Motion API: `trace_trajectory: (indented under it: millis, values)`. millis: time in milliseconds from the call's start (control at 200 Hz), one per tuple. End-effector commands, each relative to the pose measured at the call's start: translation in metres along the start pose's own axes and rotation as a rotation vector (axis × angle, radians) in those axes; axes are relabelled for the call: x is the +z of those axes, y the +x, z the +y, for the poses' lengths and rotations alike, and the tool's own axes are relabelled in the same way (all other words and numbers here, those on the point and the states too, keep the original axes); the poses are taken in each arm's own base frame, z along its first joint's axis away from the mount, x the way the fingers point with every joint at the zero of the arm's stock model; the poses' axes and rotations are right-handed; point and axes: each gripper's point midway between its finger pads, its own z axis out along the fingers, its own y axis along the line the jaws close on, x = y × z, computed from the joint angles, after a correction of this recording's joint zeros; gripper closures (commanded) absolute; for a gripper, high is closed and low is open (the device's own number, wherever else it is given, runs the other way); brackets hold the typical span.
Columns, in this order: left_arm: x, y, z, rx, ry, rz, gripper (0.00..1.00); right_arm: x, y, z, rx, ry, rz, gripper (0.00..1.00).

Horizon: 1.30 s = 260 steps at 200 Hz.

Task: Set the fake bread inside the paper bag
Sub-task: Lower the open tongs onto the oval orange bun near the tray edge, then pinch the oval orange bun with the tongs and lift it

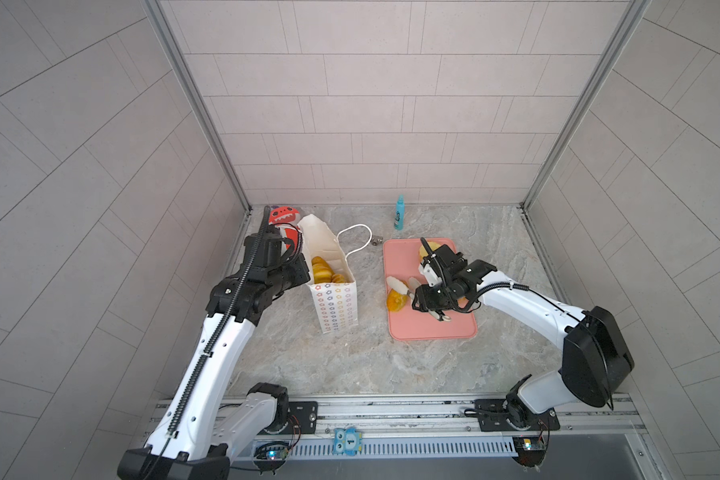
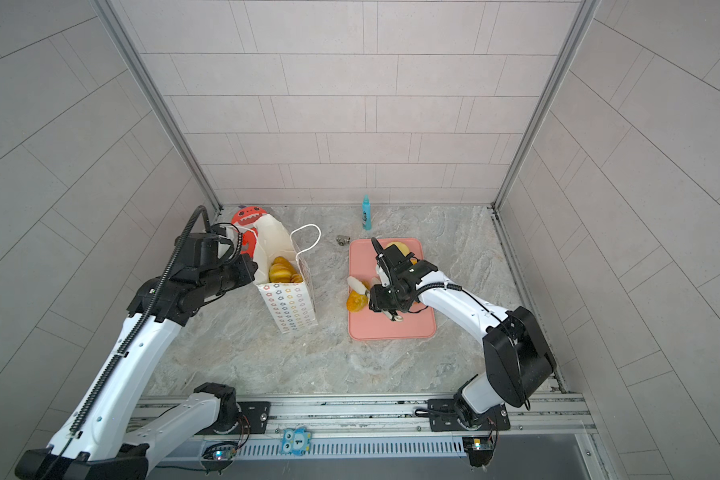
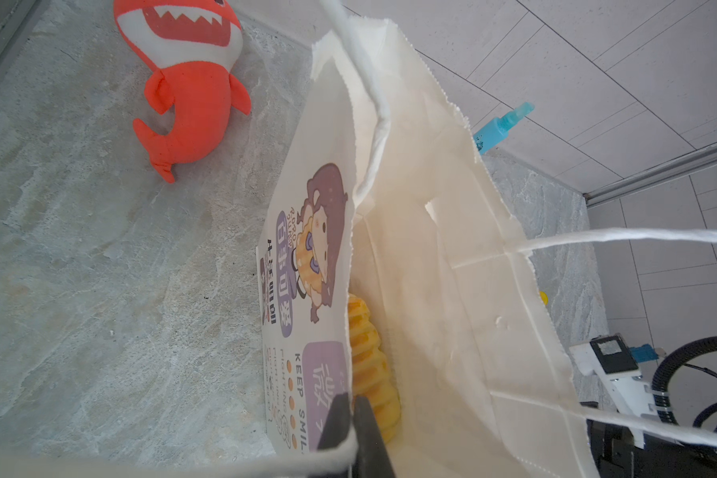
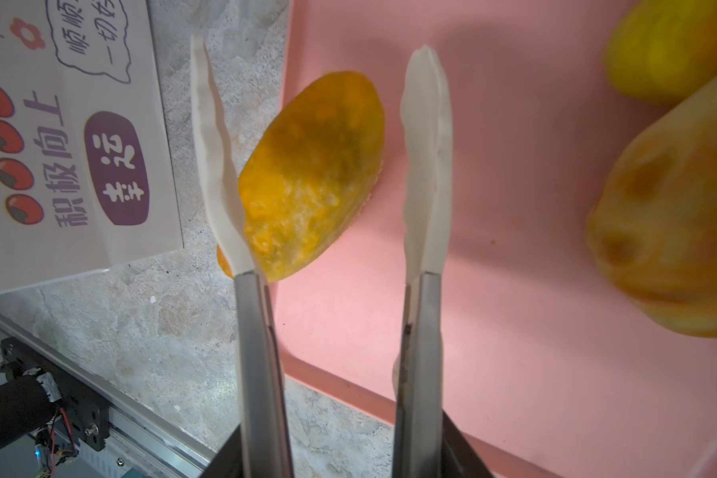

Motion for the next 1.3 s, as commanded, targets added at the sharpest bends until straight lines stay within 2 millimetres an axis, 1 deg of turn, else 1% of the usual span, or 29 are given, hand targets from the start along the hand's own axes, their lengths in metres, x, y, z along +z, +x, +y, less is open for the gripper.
trace_trajectory:
  millis: [0, 335, 550, 706, 901, 1296]
  values:
    - [0.000, 0.004, 0.006, 0.004, -0.017, 0.005, 0.94, 0.004, -0.003, 0.001, 0.024, -0.018, -0.006, 0.46]
    - [0.000, 0.004, 0.005, 0.007, -0.016, 0.005, 0.94, 0.015, -0.001, -0.003, 0.037, -0.020, 0.013, 0.47]
    - [0.000, 0.003, 0.005, 0.006, -0.017, 0.004, 0.94, 0.016, 0.000, -0.005, 0.046, -0.023, 0.016, 0.51]
    - [0.000, 0.002, 0.005, 0.007, -0.017, 0.003, 0.94, 0.011, -0.002, -0.006, 0.052, -0.027, 0.003, 0.56]
    - [0.000, 0.002, 0.005, 0.007, -0.018, 0.003, 0.94, 0.003, -0.004, -0.007, 0.058, -0.035, -0.014, 0.59]
    - [-0.001, 0.001, 0.003, 0.008, -0.012, 0.001, 0.94, -0.025, -0.013, -0.013, 0.064, -0.033, -0.065, 0.62]
